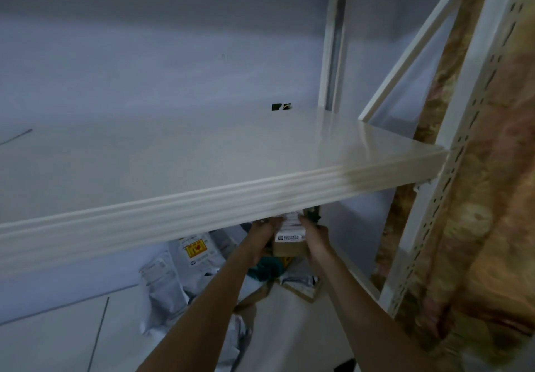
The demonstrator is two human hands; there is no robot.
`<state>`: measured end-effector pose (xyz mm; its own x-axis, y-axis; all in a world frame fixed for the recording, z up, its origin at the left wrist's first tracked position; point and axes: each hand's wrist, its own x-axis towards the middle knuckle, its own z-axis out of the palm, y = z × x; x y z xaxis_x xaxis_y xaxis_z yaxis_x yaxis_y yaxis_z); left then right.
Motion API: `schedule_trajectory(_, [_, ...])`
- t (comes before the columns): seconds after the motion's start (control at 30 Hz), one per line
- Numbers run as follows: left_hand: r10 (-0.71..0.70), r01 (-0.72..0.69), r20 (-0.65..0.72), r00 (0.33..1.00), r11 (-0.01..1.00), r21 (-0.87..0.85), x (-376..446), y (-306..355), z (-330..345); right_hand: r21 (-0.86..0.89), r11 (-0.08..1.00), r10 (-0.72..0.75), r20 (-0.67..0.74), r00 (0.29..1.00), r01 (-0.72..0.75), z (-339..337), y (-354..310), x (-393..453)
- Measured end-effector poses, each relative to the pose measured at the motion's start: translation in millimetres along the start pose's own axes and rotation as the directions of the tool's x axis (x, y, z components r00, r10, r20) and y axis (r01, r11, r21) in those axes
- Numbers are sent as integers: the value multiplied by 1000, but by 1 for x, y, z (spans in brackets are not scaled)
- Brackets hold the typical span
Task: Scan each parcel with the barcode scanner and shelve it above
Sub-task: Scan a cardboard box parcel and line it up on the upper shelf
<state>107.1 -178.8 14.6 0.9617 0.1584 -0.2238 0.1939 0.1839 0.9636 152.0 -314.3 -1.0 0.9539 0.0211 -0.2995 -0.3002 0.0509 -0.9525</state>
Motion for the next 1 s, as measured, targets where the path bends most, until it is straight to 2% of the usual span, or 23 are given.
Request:
schedule_trajectory(0.17, [-45, 44, 52, 998, 999, 22, -26, -16, -26, 72, 997, -53, 154, 987, 42, 4, 15, -16])
schedule_trajectory(0.27, [-59, 59, 9, 998, 998, 16, -43, -24, -49, 137, 991, -45, 266, 963, 9, 20, 30, -26])
schedule_trajectory(0.4, [-23, 28, -82, 996, 997, 65, -74, -33, -85, 155, 988, -57, 346, 937, 3, 56, 51, -51])
schedule_trajectory(0.57, [22, -15, -204, 979, 999, 33, -121, -40, -141, 121, 993, -41, 409, 912, -9, 119, 68, -96])
schedule_trajectory(0.8, [50, -41, -313, 948, 999, 35, -209, -36, -253, 59, 998, -49, 522, 851, 21, 228, 91, -181])
schedule_trajectory(1.0, [74, -79, -443, 894, 997, 8, -293, -36, -364, 26, 1000, -18, 643, 765, 2, 333, 121, -272])
